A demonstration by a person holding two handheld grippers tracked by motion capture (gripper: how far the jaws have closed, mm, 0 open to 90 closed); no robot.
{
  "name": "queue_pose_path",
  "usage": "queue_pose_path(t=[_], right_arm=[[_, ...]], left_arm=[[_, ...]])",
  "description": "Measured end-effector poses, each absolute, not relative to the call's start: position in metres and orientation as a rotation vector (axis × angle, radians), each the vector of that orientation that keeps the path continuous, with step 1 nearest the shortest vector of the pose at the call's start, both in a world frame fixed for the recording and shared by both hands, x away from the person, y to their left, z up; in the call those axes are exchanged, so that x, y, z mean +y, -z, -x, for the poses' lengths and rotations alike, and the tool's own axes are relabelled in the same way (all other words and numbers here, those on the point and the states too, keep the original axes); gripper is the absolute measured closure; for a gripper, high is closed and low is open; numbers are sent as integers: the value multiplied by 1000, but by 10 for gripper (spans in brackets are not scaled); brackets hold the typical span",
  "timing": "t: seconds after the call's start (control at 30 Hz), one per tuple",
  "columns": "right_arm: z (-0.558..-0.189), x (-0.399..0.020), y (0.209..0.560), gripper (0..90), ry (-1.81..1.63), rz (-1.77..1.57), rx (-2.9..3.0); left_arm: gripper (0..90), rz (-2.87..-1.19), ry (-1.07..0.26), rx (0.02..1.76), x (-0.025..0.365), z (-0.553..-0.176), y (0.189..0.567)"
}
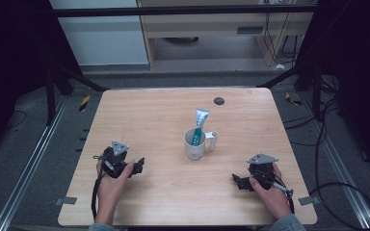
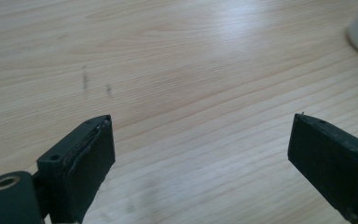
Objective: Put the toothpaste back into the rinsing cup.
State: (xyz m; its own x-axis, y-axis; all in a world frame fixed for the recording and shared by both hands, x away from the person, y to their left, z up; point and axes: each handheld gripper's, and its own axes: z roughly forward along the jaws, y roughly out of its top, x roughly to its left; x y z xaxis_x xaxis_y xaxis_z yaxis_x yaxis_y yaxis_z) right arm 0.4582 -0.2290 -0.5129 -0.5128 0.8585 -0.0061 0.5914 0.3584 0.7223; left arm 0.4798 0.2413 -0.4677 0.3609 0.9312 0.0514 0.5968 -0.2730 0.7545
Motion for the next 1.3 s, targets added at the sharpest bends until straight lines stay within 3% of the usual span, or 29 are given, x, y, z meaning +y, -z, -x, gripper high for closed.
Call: queue_pose_path(t=[0.83, 1.3], right_arm=[[-458, -229, 513, 6, -955, -1268, 2242], [-458, -229, 513, 7, -952, -1269, 2240]], left_arm=[[70, -2007, -622, 1423, 267, -510, 500], [0, -1981, -622, 1427, 270, -515, 508]])
